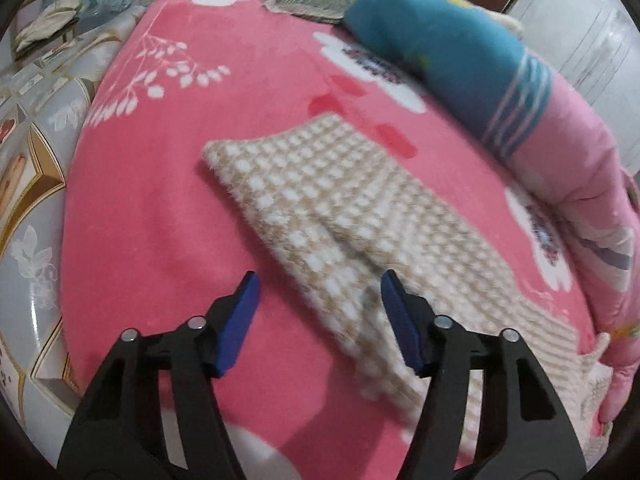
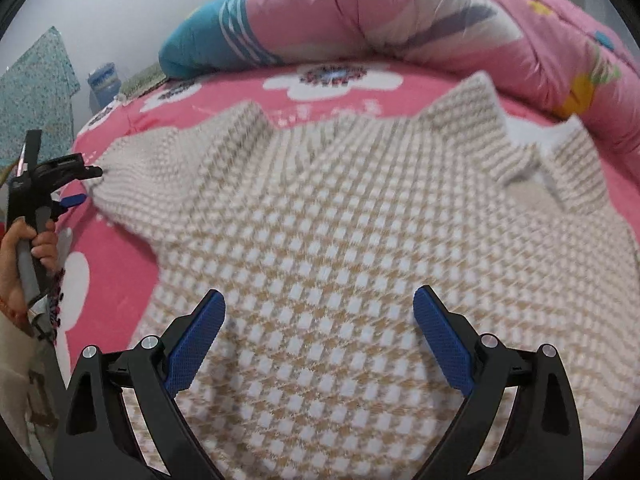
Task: Fold large clothes
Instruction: 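Fold the held sleeve across the cardigan front with the left tool, then open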
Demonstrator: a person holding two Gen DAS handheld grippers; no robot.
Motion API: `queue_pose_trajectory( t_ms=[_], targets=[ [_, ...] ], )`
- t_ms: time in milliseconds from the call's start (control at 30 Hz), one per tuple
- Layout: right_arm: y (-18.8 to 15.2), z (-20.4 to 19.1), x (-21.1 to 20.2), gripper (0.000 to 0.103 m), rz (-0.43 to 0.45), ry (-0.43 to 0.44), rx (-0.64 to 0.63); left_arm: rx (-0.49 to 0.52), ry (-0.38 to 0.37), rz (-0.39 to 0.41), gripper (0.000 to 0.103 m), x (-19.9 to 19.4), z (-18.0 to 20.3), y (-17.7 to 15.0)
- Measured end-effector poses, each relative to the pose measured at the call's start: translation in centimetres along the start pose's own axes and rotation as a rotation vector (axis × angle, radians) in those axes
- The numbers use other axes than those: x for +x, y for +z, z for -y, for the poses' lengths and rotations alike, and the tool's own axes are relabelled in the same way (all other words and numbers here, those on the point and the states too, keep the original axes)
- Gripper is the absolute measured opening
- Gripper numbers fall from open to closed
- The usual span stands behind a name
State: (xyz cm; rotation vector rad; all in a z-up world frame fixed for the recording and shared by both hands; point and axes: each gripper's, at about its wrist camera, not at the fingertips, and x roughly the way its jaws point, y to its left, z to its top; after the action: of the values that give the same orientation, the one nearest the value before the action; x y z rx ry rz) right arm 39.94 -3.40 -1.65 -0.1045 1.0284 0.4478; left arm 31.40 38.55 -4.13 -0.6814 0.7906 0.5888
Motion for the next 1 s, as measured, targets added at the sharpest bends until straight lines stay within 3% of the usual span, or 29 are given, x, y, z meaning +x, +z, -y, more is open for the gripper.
queue_pose_trajectory(
  t_ms=[67,200,267,333,467,533,633,700,800,933,1000],
  targets=[
    [-0.3,0.4,0.5,0.092,-0.007,0.009,0.016,0.021,0.029,0.029,0.056,0.2,0.3,-0.1],
    [-0.4,0.7,0.6,0.092,0.003,0.03,0.034,0.051,0.112,0.077,0.021,0.2,1.2,-0.1],
    [-0.4,0.8,0.6,0.092,0.006,0.036,0.038,0.107,0.152,0.12,0.011,-0.5,2.5,-0.4],
    [-0.2,1.0,0.6,0.092,0.009,0.045,0.045,0.186,0.182,0.194,0.009,-2.3,4.5,-0.9],
    [0.1,1.8,-0.6,0.092,0.03,0.041,0.063,0.391,0.129,0.336,0.008,-7.7,10.4,-3.0],
    [0.5,2.2,-1.5,0.092,0.049,0.044,0.078,0.512,0.064,0.394,0.008,-11.2,14.2,-5.3],
    [0.8,3.1,-4.6,0.092,0.109,0.038,0.099,0.644,-0.059,0.414,0.008,-15.3,18.8,-8.9],
    [0.7,3.7,-6.6,0.092,0.144,0.025,0.11,0.711,-0.141,0.393,0.009,-17.3,21.1,-11.4],
    [-0.3,4.9,-9.7,0.092,0.179,-0.004,0.125,0.785,-0.256,0.286,0.009,-18.6,23.5,-15.4],
    [-2.8,7.4,-12.2,0.093,0.165,-0.052,0.167,0.799,-0.363,0.067,0.014,-16.7,24.1,-20.1],
    [-4.5,8.9,-12.3,0.093,0.125,-0.063,0.194,0.791,-0.373,-0.05,0.022,-14.2,23.3,-22.5]
  ],
)
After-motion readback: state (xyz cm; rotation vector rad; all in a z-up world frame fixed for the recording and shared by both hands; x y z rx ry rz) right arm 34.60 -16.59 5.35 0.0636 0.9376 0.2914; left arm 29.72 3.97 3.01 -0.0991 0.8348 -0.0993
